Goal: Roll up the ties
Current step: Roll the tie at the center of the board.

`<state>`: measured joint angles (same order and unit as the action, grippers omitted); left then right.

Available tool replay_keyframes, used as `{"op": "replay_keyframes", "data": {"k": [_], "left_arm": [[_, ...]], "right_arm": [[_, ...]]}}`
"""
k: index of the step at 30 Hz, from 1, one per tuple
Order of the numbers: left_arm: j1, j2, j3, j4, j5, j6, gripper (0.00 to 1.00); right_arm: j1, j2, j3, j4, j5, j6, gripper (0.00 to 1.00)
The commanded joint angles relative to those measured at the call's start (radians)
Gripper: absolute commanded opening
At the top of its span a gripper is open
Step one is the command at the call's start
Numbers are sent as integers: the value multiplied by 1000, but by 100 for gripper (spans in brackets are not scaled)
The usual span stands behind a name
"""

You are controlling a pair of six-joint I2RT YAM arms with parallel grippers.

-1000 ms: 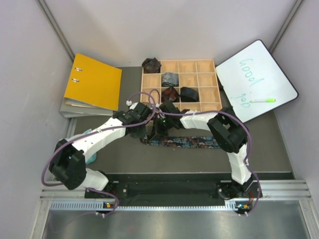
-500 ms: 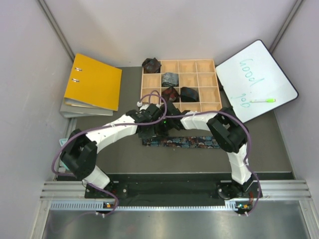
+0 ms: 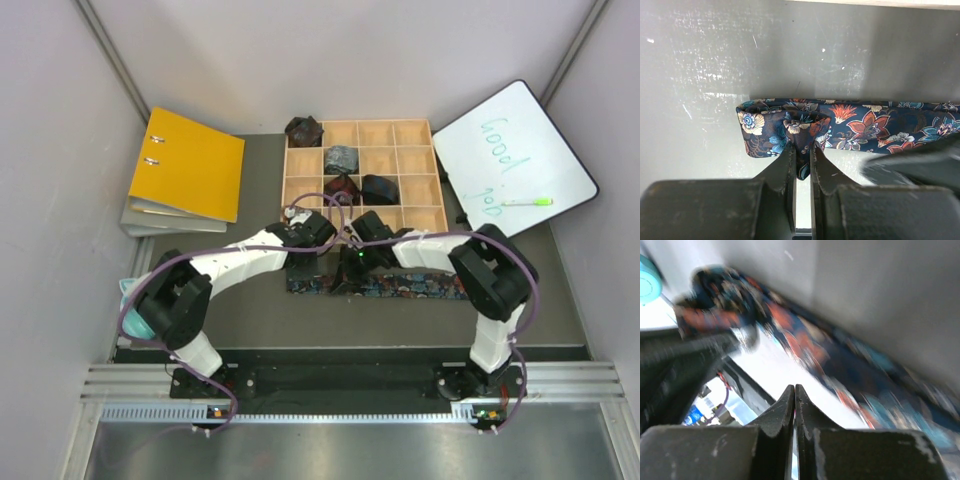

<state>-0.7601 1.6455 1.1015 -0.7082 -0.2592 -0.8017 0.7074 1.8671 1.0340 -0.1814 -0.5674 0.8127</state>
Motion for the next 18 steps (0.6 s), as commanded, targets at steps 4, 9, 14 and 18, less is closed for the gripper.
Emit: {"op": "replay_keyframes", "data": {"k": [4, 9, 14, 18], "left_arm": [[-15, 20, 26, 23, -5, 2, 4], [-25, 17, 31, 23, -3, 16, 17], [-30, -3, 44, -11, -5, 7, 43], [-30, -38, 52, -30, 5, 12, 58]], "right_arm": [[-51, -210, -113, -65, 57, -56, 1], [-57, -290, -137, -99, 92, -66, 2], [-57, -307, -123, -121, 103, -69, 7], [-57, -304, -69, -138, 98, -69, 9]]}}
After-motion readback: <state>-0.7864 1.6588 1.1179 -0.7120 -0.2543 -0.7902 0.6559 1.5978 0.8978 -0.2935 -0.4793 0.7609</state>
